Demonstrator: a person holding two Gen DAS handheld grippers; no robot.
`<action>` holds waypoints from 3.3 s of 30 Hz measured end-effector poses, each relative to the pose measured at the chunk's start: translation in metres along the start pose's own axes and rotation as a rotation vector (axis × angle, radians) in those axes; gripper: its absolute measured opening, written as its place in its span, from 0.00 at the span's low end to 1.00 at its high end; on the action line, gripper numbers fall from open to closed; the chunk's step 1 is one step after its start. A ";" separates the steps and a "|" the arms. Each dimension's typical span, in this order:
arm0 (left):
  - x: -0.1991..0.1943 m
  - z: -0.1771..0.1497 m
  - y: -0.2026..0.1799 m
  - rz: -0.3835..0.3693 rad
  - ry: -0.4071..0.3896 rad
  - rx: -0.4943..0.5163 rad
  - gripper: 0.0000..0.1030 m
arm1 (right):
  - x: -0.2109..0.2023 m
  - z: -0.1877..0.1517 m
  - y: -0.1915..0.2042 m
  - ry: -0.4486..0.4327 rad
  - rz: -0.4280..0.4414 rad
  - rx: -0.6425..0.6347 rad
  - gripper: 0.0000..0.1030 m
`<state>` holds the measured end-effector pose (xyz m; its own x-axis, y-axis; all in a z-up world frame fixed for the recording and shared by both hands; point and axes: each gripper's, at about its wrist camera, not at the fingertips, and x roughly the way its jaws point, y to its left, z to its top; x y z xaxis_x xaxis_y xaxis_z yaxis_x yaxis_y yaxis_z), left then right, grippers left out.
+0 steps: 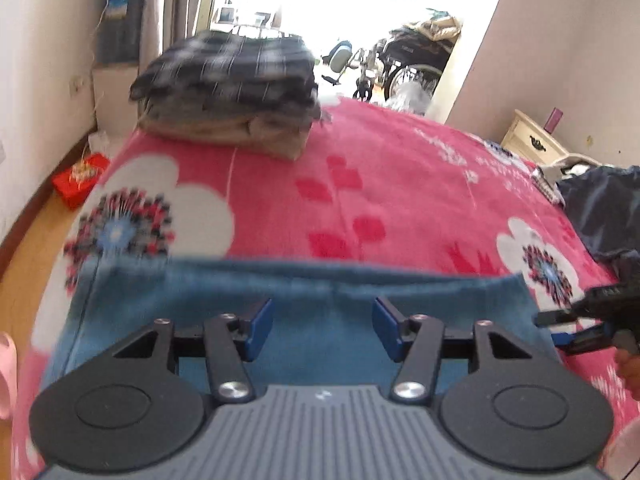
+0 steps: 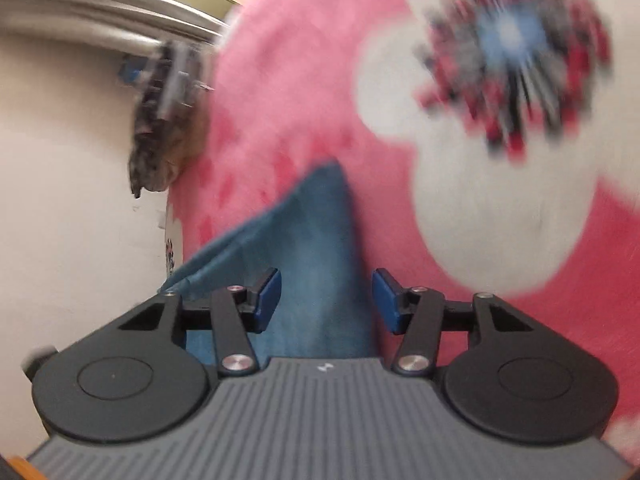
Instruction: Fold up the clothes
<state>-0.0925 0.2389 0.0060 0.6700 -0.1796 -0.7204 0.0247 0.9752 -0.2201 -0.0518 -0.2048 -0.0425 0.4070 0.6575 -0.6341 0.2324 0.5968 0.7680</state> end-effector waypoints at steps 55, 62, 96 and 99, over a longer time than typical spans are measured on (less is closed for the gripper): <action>0.081 -0.021 -0.155 -0.130 0.172 0.461 0.57 | -0.101 0.049 -0.029 -0.196 -0.290 -0.295 0.08; 0.066 -0.012 -0.155 -0.185 0.123 0.468 0.57 | -0.142 0.040 -0.022 -0.261 -0.196 -0.223 0.13; 0.043 -0.024 -0.139 -0.222 0.018 0.551 0.60 | -0.175 0.003 -0.005 -0.189 -0.035 -0.079 0.07; 0.050 -0.013 -0.150 -0.278 -0.001 0.615 0.61 | -0.173 0.004 0.031 -0.183 -0.029 -0.149 0.07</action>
<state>-0.0722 0.0824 -0.0055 0.5784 -0.4352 -0.6900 0.6142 0.7890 0.0172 -0.1114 -0.3018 0.0918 0.5585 0.5526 -0.6187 0.1188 0.6849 0.7189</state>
